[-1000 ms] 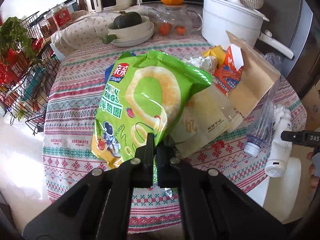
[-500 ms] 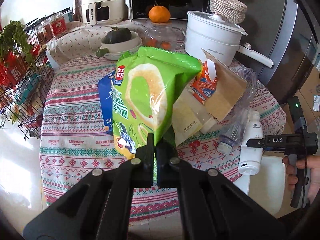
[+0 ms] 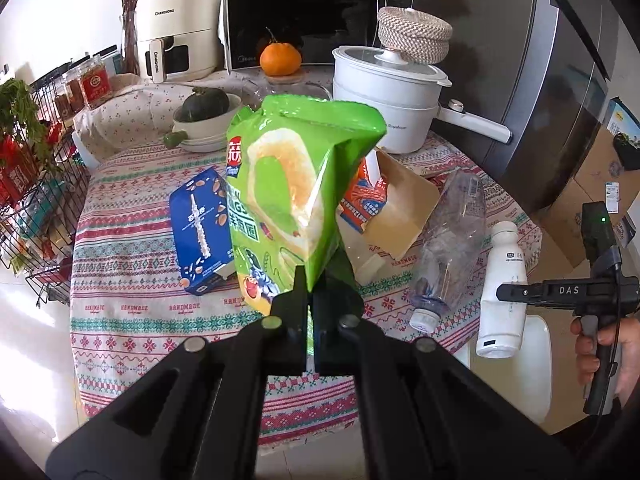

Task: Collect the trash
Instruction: 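Carry the green bag with the left tool while the right tool carries the yogurt bottle to the bin, then open the left tool over the bin while the right tool releases the yogurt bottle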

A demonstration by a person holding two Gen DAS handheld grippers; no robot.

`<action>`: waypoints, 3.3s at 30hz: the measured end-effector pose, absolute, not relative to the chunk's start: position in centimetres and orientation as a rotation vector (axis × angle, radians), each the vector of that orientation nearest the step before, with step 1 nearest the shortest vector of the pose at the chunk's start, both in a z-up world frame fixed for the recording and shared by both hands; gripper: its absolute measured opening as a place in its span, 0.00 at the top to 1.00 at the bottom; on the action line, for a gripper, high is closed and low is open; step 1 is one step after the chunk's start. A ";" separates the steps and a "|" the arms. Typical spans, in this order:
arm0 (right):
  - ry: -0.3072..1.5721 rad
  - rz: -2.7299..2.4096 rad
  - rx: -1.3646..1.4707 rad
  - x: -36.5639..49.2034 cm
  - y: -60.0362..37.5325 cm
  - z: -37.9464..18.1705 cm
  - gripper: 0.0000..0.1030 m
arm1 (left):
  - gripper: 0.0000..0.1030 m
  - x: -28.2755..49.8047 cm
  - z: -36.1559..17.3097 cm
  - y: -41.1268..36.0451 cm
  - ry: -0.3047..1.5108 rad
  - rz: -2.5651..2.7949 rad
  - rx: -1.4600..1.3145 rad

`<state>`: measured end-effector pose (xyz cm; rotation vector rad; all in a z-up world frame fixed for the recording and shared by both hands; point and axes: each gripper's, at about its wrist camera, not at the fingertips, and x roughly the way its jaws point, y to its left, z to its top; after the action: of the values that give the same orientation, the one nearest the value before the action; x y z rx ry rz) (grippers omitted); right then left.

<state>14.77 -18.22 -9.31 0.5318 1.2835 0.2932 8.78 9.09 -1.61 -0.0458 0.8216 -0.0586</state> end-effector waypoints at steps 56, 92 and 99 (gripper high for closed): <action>1.317 0.101 0.338 3.0 -31.5 -10.0 0.64 | 0.95 2.4 -15.9 -14.3 1.193 -0.692 0.171; 1.516 0.160 0.087 3.0 -24.7 -15.3 0.64 | 0.26 4.7 -11.0 -5.5 1.136 -0.437 0.045; 1.546 0.108 0.101 3.4 -24.7 -16.2 0.37 | 0.21 5.4 -10.2 -4.2 1.130 -0.410 0.040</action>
<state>3.39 -24.74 -16.18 0.1007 1.5460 0.1081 5.44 -4.18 -10.21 0.0403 1.1296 -0.4102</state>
